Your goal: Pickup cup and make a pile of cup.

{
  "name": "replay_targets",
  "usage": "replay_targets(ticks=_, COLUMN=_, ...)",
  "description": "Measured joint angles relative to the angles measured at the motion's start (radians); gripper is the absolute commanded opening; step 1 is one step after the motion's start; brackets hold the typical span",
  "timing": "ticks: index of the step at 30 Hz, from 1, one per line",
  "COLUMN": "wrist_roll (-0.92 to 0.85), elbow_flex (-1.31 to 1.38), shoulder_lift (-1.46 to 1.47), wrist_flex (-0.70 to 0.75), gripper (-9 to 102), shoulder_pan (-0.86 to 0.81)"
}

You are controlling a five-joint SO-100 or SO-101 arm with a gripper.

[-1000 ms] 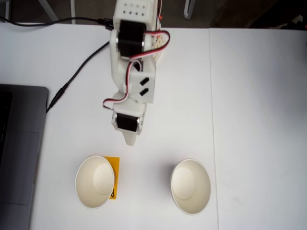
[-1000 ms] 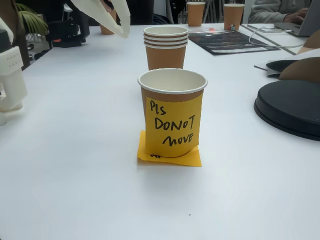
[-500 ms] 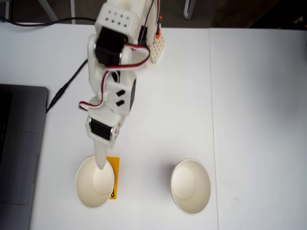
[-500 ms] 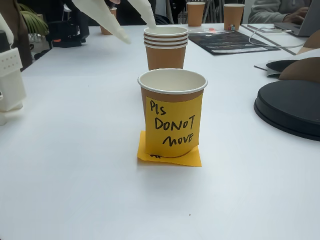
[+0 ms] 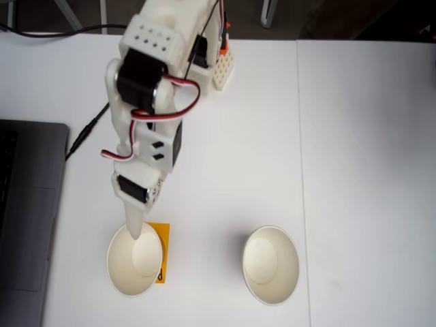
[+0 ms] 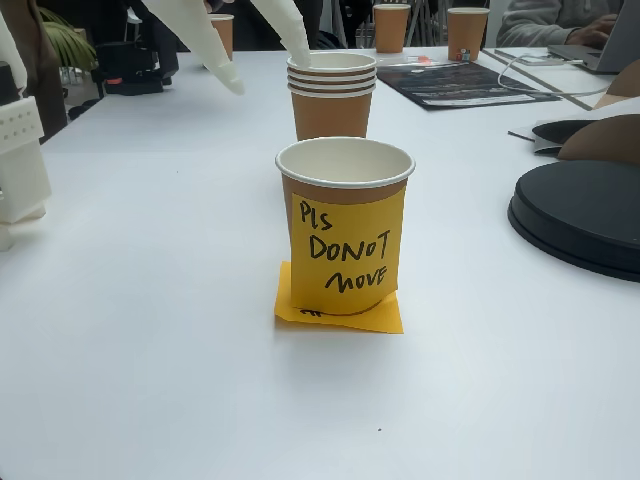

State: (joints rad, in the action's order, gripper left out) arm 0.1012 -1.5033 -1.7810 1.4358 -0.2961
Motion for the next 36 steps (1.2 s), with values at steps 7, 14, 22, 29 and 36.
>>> replay_targets(ticks=7, wrist_roll=0.000, elbow_flex=0.066, shoulder_lift=0.063, wrist_flex=0.005, gripper=23, shoulder_pan=-0.005)
replay_targets(ticks=14, wrist_roll=0.000, elbow_flex=0.101, shoulder_lift=0.110, wrist_flex=0.005, gripper=23, shoulder_pan=-0.002)
replay_targets(ticks=22, wrist_roll=0.000, elbow_flex=0.141, shoulder_lift=0.176, wrist_flex=0.005, gripper=23, shoulder_pan=-0.040)
replay_targets(ticks=29, wrist_roll=0.000, elbow_flex=0.193, shoulder_lift=0.238, wrist_flex=0.101, gripper=23, shoulder_pan=-0.064)
replay_targets(ticks=36, wrist_roll=0.000, elbow_flex=0.206, shoulder_lift=0.268, wrist_flex=0.133, gripper=23, shoulder_pan=-0.064)
